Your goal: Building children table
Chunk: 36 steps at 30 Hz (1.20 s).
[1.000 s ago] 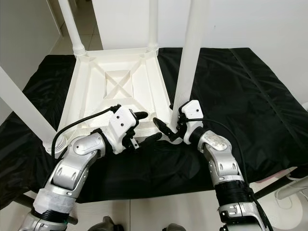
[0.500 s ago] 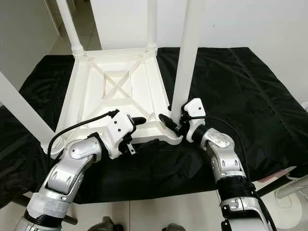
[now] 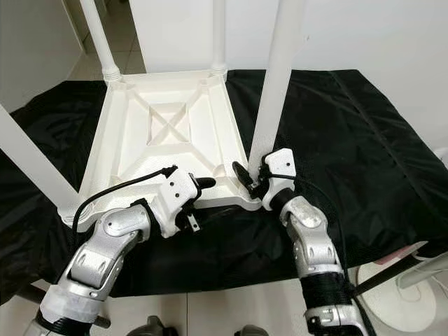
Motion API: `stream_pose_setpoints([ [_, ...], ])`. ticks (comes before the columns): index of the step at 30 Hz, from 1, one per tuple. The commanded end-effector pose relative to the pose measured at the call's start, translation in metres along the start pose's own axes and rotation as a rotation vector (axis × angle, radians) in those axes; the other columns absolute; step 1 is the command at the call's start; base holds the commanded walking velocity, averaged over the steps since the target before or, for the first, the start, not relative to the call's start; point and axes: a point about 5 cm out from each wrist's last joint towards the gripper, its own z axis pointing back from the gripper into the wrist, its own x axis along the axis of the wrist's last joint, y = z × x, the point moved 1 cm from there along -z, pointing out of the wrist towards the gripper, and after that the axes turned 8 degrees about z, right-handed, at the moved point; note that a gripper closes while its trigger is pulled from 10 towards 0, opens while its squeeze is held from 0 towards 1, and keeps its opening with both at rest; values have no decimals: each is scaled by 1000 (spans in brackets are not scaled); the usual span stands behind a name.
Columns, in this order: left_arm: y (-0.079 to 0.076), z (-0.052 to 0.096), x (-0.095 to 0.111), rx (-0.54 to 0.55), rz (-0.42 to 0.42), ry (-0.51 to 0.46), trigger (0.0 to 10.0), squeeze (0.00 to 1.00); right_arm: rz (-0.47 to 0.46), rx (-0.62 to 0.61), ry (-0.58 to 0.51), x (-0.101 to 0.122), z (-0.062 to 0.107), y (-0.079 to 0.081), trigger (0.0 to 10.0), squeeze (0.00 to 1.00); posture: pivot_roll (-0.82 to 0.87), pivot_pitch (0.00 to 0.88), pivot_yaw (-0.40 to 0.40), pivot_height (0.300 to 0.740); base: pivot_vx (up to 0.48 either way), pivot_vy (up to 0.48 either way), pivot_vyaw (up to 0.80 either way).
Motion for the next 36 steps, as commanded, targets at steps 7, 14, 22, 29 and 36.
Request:
stream_pose_setpoints([
  [7,0,1,-2,52,3,1,10000,0,-74,-253,88,-9,8,11,10000,0,-100,39,28,740,0,0,0],
  [14,-2,3,-4,57,13,9,10000,0,-104,-469,152,-11,12,20,10000,0,-90,36,26,740,0,0,0],
  [22,2,9,-3,76,29,13,10000,0,-91,-480,147,-7,11,22,10000,0,-90,21,33,740,0,0,0],
  [29,4,12,-4,94,26,16,10000,0,-100,-468,111,-3,16,14,10000,1000,-89,9,26,740,0,0,0],
  [36,2,13,-4,67,7,24,10000,0,-49,-363,77,-1,15,-2,10000,1000,-88,0,16,740,0,0,0],
])
